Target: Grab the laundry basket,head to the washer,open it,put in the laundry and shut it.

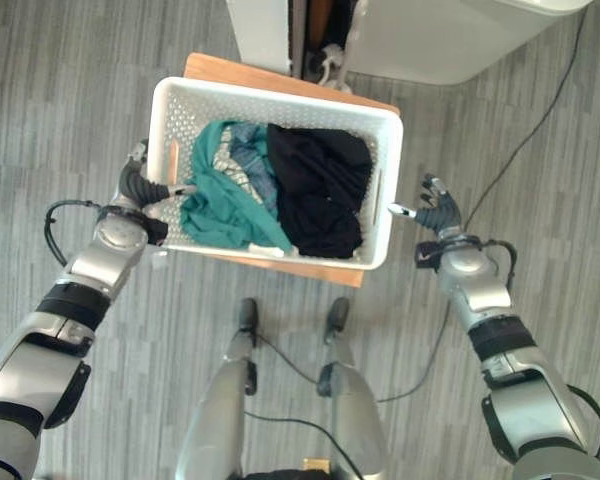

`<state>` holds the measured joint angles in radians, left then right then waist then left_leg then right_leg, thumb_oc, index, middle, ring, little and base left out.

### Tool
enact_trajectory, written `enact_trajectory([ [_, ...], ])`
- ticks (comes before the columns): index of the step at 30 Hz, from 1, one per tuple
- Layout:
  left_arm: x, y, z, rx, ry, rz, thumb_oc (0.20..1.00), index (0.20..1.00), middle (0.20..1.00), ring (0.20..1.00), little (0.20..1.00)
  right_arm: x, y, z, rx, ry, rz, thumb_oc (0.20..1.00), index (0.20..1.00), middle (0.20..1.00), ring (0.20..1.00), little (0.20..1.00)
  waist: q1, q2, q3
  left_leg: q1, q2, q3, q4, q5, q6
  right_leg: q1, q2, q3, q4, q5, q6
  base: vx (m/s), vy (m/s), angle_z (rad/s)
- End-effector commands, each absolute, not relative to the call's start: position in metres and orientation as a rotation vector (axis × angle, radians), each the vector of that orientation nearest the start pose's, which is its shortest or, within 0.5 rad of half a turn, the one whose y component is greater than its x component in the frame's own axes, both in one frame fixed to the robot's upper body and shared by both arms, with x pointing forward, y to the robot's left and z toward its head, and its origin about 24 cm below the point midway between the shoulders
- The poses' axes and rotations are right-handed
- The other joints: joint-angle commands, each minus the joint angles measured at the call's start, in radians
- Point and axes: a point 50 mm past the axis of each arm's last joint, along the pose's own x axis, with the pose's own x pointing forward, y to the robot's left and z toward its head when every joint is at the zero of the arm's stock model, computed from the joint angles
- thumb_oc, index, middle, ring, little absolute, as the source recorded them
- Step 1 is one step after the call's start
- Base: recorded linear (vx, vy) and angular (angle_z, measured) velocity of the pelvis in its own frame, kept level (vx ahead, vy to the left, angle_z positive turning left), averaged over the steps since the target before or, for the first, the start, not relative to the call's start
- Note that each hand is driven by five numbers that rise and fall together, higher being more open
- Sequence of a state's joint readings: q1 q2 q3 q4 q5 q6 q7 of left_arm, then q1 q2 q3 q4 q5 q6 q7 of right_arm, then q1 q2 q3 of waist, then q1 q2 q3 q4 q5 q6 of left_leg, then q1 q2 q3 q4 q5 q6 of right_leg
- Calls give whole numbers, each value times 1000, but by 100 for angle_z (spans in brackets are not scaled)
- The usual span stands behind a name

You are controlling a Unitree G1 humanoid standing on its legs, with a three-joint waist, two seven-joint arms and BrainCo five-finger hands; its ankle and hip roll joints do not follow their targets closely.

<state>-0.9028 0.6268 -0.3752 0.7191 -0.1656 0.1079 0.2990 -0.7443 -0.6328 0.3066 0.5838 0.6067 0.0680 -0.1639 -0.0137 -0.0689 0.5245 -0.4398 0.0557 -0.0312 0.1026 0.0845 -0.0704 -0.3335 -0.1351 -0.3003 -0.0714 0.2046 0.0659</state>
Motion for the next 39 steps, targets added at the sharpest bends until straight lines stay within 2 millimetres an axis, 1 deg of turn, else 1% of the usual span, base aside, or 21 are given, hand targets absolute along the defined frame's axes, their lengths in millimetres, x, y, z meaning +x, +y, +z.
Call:
enact_trajectory([
  [1,392,250,202,607,-146,322,1000,1000,1000,1000,1000,383,-244,190,-167,-124,-118,1000,1000,1000,1000,1000,27,-16,-11,-66,40,16,93,-75,-18,-54,-93,74,119,-75,84,-1,9,4],
  [4,393,250,204,605,-145,322,1000,1000,1000,1000,1000,388,-240,196,-207,-113,-118,1000,1000,1000,1000,1000,28,-18,-6,-67,40,17,96,-75,-17,-54,-92,75,120,-74,83,-1,6,1],
  [5,394,249,204,605,-141,323,1000,1000,1000,1000,1000,391,-235,196,-227,-104,-105,1000,1000,1000,1000,1000,28,-18,-5,-69,41,17,99,-76,-17,-55,-93,75,121,-73,83,-2,24,5],
  [8,392,252,203,599,-144,324,1000,1000,1000,1000,1000,393,-225,192,-306,-79,-76,1000,1000,1000,1000,1000,27,-20,-5,-76,41,17,106,-79,-16,-60,-91,75,122,-75,82,3,12,4],
  [9,390,250,205,595,-162,320,1000,1000,1000,1000,1000,394,-219,190,-322,-73,-64,1000,1000,1000,1000,1000,29,-20,-5,-82,40,16,109,-80,-15,-64,-90,73,124,-75,82,13,34,-3],
  [10,390,247,205,588,-170,316,1000,1000,1000,1000,1000,397,-209,185,-344,-58,-49,1000,1000,1000,1000,1000,34,-15,-5,-90,36,16,113,-81,-12,-70,-91,73,127,-75,82,13,34,-3],
  [11,390,246,204,583,-168,316,1000,1000,1000,1000,1000,399,-205,184,-350,-53,-45,1000,1000,1000,1000,1000,37,-14,-5,-92,35,16,113,-81,-12,-71,-92,71,126,-75,82,13,30,-3],
  [15,391,244,202,578,-164,312,1000,1000,1000,1000,1000,403,-196,181,-366,-31,-44,1000,1000,1000,1000,1000,39,-10,-5,-97,32,17,112,-81,-10,-73,-94,70,126,-75,81,0,0,0],
  [16,391,242,202,580,-166,316,1000,1000,1000,1000,1000,405,-190,174,-359,-7,-43,1000,1000,1000,1000,1000,39,-9,-5,-100,30,18,111,-80,-10,-75,-95,70,127,-76,81,0,0,0],
  [17,391,242,202,580,-166,316,1000,1000,1000,1000,1000,405,-189,174,-359,-7,-43,1000,1000,1000,1000,1000,39,-9,-5,-100,30,18,111,-80,-10,-75,-95,70,127,-76,81,0,0,0],
  [19,391,241,202,584,-167,319,1000,1000,1000,1000,1000,405,-183,166,-355,14,-38,1000,1000,1000,1000,1000,38,-8,-5,-103,30,16,108,-79,-10,-77,-96,67,128,-77,80,0,0,0],
  [21,392,237,208,600,-191,317,1000,1000,1000,1000,1000,404,-173,154,-325,38,-24,1000,1000,1000,1000,1000,36,-6,-5,-114,28,15,112,-79,-8,-85,-97,65,130,-77,81,0,0,0],
  [27,394,236,214,640,-200,310,1000,1000,1000,1000,1000,406,-171,158,-321,23,-32,1000,1000,1000,1000,1000,38,-1,-5,-133,23,14,117,-80,-8,-101,-97,64,131,-76,82,0,0,0],
  [28,395,238,219,687,-197,312,1000,1000,1000,1000,1000,407,-170,163,-330,13,-32,1000,1000,1000,1000,1000,37,-1,-5,-141,24,16,119,-80,-8,-109,-97,64,133,-75,83,0,0,0],
  [32,398,241,229,738,-205,323,1000,1000,1000,1000,1000,409,-171,169,-343,0,-33,1000,1000,1000,1000,1000,34,-1,-5,-158,23,16,126,-81,-7,-124,-97,67,135,-73,83,0,0,0],
  [33,399,241,232,747,-206,324,956,956,956,956,956,409,-171,170,-350,0,-32,1000,1000,1000,1000,1000,32,-2,-5,-163,23,16,129,-81,-8,-128,-96,66,135,-72,84,3,6,-4],
  [35,402,240,239,778,-210,323,460,460,460,460,460,411,-169,172,-367,1,-17,1000,1000,1000,1000,1000,27,-7,-5,-183,26,11,137,-81,-7,-142,-93,66,134,-69,86,2,-2,-2],
  [36,402,240,239,778,-210,322,285,285,285,285,285,411,-169,172,-367,1,-17,1000,1000,1000,1000,1000,27,-7,-5,-183,26,11,137,-81,-7,-142,-93,66,134,-69,86,0,0,0],
  [37,402,241,241,789,-206,325,200,200,200,200,200,411,-169,171,-376,8,-12,859,859,859,859,859,25,-8,-5,-188,26,11,138,-80,-7,-146,-92,67,134,-68,86,0,0,0],
  [38,404,240,245,815,-204,315,200,200,200,200,200,411,-168,171,-409,16,4,680,680,680,680,680,23,-9,-5,-200,26,10,138,-77,-8,-156,-92,65,134,-67,86,3,-5,-3],
  [39,404,240,245,815,-205,315,200,200,200,200,200,411,-168,171,-409,15,4,611,611,611,611,611,23,-9,-5,-201,26,10,138,-77,-8,-157,-92,65,135,-67,86,2,1,-4],
])
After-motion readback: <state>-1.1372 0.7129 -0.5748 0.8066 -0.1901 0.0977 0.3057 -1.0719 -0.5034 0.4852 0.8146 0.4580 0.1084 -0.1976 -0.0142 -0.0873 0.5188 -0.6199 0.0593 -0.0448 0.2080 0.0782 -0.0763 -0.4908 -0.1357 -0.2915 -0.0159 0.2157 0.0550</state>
